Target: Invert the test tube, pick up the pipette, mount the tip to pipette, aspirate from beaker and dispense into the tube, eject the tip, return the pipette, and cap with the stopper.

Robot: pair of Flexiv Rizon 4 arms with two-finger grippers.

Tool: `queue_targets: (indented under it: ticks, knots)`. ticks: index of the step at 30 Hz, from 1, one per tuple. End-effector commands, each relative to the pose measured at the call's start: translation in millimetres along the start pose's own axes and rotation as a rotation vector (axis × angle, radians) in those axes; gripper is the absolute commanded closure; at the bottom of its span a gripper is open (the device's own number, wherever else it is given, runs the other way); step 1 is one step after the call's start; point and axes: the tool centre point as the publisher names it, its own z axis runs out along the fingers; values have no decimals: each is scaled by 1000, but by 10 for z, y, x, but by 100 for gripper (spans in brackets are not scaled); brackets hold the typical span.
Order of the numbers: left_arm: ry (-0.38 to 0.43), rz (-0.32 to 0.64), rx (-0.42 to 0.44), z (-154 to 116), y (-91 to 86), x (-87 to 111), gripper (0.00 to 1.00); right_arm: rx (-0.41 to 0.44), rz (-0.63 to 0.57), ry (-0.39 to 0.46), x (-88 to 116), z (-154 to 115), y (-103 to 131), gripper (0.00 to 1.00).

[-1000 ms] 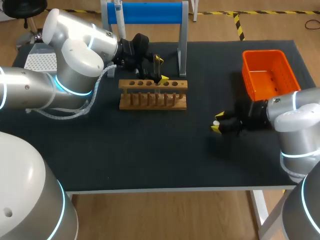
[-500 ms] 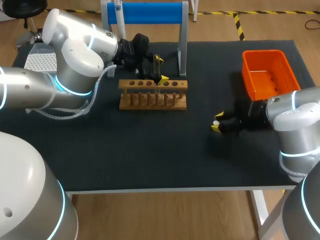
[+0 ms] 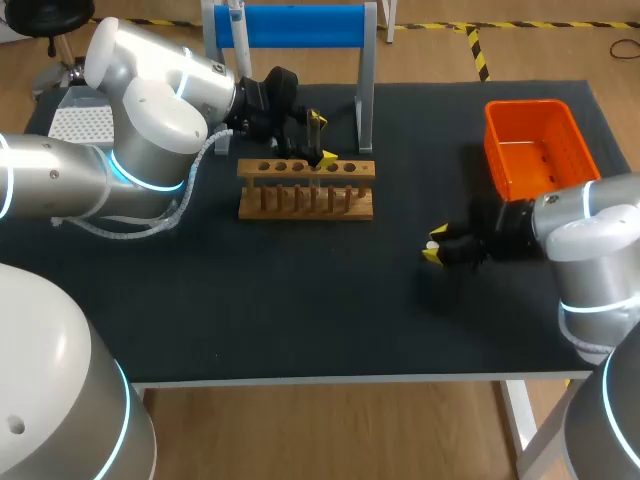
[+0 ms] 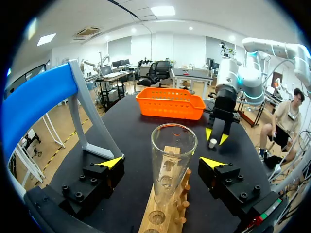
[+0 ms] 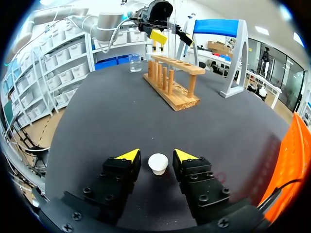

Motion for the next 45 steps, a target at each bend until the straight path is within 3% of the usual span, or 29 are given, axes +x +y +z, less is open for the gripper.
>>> queue_targets:
  ticks: [1, 16, 22, 31, 33, 45]
  knots:
    - [2, -1, -3, 3, -4, -8, 0, 4, 0, 2, -5, 1, -2, 60]
    - [2, -1, -3, 3, -4, -8, 0, 13, -2, -2, -3, 6, -8, 73]
    - [2, -1, -3, 3, -4, -8, 0, 15, -2, -3, -3, 8, -9, 100]
    - [2, -1, -3, 3, -4, -8, 0, 16, -3, -3, -7, 5, -7, 100]
    - [2, -1, -3, 3, -4, -8, 0, 26, -53, -4, 11, -9, 34, 100]
    - [2, -1, -3, 3, -4, -8, 0, -4, -62, 38, 13, -150, 247, 100]
